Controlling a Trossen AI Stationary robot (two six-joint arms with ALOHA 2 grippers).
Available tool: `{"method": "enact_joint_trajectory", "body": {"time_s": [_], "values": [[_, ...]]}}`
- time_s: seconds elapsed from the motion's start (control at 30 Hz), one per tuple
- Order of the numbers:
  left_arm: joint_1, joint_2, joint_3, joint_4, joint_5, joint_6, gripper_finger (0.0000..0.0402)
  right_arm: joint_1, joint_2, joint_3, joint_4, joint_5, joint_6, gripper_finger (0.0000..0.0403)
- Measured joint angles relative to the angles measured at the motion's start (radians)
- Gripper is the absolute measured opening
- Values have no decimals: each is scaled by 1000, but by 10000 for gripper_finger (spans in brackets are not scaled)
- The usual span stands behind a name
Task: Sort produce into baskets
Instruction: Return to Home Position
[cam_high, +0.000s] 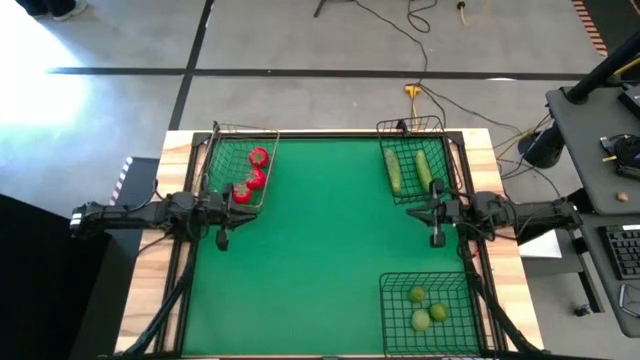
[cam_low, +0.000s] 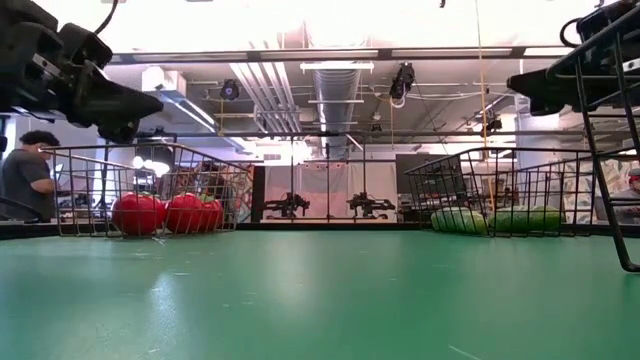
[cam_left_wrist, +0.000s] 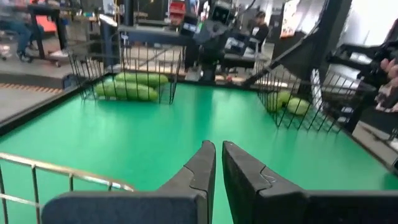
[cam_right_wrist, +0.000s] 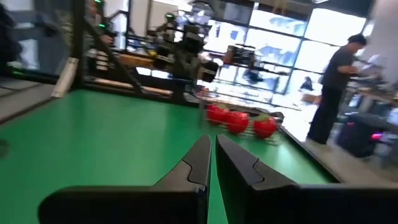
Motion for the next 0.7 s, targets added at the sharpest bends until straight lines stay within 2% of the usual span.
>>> {"method": "enact_joint_trajectory", "body": {"time_s": [0.2,0.4,0.7], "values": [[0,52,0,0,-1,1,13,1,8,0,-16,-99,96,18],[0,54,4,-6,-1,3,13,1,8,0,-18,-107,118,18],[0,56,8,-7,-2,3,13,0,21,0,-17,-111,358,18]]}}
